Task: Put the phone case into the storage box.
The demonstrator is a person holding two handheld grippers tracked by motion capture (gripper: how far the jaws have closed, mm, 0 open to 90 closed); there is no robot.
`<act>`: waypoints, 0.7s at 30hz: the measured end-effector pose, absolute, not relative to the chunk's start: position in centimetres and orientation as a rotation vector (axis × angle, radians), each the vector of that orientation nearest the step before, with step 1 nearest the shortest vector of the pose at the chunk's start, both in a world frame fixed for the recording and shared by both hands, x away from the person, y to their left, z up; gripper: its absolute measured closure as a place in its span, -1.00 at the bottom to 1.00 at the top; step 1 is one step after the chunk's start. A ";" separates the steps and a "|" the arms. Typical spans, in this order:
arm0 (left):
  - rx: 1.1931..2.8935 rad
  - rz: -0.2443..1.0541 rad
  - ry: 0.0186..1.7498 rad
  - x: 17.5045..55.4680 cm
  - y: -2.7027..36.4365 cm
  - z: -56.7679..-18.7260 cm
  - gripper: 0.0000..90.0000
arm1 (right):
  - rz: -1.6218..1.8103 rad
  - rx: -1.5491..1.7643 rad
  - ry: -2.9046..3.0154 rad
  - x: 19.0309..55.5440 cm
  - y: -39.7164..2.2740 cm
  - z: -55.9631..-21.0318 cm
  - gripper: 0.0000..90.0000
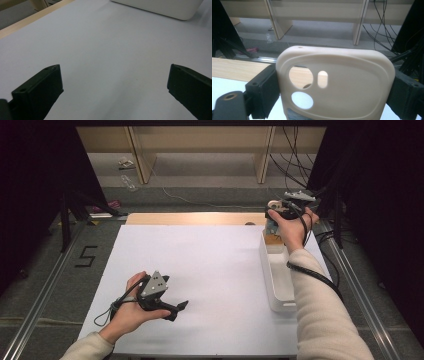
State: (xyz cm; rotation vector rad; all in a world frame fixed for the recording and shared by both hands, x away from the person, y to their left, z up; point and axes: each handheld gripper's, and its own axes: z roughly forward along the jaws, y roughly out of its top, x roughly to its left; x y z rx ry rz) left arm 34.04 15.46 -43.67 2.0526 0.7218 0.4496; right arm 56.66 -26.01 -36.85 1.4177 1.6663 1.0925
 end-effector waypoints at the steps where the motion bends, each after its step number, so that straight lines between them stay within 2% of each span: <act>1: 2.052 0.447 0.725 34.0 15.4 -43.7 -1.00 | 1.091 1.418 1.667 56.7 -26.0 -36.9 -0.73; 21: 2.053 0.449 0.723 34.1 15.5 -43.7 -1.00 | 1.078 1.424 1.677 56.8 -25.9 -37.8 -0.73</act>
